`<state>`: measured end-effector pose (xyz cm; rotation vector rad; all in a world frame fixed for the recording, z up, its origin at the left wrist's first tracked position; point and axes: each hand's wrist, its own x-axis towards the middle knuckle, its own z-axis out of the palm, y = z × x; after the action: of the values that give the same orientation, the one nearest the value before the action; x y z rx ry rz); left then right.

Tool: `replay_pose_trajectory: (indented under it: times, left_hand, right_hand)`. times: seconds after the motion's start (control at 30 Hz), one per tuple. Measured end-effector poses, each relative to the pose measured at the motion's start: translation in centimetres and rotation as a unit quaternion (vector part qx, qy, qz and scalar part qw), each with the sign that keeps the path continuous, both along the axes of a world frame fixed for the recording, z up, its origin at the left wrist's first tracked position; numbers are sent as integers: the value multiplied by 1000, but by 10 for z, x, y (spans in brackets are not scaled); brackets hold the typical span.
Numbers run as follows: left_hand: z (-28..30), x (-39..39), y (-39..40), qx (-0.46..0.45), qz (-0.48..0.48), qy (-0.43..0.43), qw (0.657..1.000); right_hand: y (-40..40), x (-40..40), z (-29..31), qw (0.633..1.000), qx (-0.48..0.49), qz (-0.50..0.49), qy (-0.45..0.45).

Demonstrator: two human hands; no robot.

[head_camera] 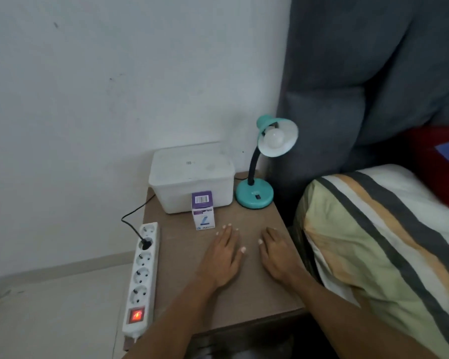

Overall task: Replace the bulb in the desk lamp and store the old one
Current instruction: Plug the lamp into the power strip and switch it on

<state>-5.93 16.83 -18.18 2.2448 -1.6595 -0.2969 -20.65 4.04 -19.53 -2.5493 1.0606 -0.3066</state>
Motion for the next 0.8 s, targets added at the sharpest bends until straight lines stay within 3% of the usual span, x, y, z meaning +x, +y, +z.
replay_pose_trajectory:
  times: [0.33, 0.8]
  left_hand:
    - [-27, 37, -114, -18, -19, -13, 1000]
    - [-52, 51, -136, -50, -15, -20, 998]
  right_hand:
    - [-85, 49, -7, 998, -52, 4, -19]
    - [-115, 67, -40, 991, -116, 57, -25]
